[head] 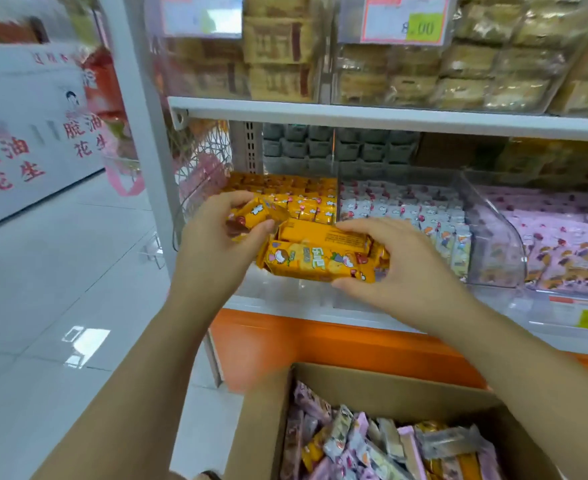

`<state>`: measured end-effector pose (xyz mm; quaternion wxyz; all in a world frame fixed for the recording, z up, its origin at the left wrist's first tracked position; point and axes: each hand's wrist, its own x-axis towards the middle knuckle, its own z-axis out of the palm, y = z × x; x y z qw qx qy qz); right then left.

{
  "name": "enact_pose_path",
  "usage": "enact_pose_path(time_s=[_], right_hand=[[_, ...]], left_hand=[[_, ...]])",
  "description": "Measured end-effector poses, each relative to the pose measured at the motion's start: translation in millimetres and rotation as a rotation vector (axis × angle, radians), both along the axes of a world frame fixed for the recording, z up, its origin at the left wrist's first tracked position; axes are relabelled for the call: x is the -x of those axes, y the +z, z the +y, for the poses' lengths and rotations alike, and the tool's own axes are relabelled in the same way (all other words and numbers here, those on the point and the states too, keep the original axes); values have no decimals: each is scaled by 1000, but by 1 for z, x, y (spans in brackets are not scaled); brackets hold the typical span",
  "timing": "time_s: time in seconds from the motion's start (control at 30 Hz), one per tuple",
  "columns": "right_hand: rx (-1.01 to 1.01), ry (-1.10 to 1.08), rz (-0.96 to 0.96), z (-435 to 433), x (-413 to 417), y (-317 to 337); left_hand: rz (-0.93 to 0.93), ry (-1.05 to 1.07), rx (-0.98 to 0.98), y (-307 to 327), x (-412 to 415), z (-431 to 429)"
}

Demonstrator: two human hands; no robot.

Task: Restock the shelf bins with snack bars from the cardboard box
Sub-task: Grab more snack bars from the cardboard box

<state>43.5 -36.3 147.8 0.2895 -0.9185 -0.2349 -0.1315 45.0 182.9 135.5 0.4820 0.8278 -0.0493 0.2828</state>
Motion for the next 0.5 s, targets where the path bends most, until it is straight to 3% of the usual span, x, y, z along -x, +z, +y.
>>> enact_pose_path(time_s=[0.3,0.5], right_hand=[[65,-30,-66,78,-120,-9],[27,-194,-55,106,-176,-5]], left_hand=[[-19,212,112,-9,-36,52],[50,247,126,-22,-60,73]])
